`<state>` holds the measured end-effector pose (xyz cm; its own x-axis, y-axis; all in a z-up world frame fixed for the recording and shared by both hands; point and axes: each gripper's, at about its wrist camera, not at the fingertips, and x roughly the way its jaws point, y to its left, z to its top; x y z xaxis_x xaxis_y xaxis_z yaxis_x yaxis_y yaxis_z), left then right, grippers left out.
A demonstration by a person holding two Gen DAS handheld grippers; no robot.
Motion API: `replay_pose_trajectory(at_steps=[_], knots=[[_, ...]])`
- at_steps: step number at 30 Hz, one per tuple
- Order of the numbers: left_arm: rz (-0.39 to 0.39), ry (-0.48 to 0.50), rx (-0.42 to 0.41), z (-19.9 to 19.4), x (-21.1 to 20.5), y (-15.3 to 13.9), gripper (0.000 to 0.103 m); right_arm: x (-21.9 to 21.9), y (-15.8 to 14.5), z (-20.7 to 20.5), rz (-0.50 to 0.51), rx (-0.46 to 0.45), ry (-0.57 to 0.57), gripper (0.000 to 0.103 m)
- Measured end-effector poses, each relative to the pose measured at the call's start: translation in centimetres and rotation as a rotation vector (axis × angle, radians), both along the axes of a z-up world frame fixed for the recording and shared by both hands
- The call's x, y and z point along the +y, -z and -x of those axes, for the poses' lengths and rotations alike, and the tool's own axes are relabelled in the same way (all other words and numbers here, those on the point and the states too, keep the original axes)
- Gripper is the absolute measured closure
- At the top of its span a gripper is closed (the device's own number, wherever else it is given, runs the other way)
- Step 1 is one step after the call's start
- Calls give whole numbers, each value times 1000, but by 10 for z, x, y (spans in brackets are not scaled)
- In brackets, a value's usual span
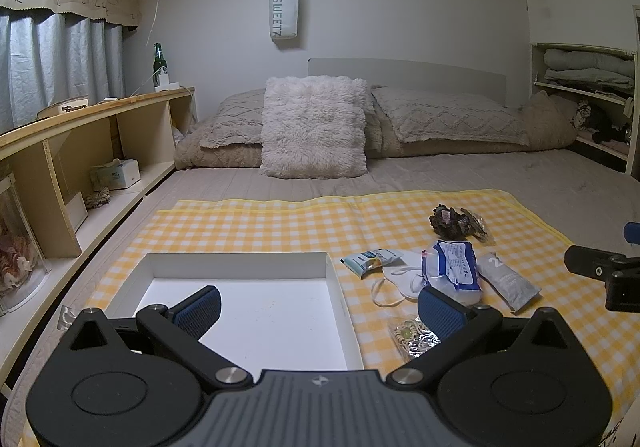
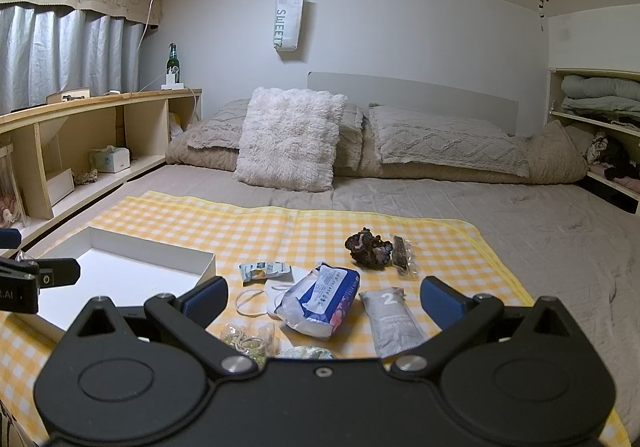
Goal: Organize soft objects
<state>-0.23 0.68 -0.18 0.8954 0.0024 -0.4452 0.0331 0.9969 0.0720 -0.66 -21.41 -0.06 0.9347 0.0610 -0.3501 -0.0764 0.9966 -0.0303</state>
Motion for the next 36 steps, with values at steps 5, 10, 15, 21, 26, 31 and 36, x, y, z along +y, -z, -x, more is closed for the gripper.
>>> replay_pose_trajectory(at_steps=[5, 10, 15, 21, 26, 31, 36], knots=[[1, -3, 1, 0, -1, 1, 0, 0, 0, 0, 1, 1, 0, 0], [1, -3, 1, 0, 0, 1, 0, 0, 0, -1, 2, 1, 1, 0], [-3, -2, 2, -1, -3, 3, 0, 0, 0, -1, 2, 1, 0, 0], [-4, -1, 2, 0, -4, 3, 0, 0, 0, -1, 3, 2, 0, 0], [-8, 0, 2, -1, -6, 3, 0, 0, 0, -1, 3, 3, 0, 0], [-8, 0, 2, -1, -7, 2, 0, 0, 0, -1, 4, 3, 0, 0], [-9, 3, 1, -1, -8, 1, 0, 1, 1, -2, 4, 3, 0, 0]])
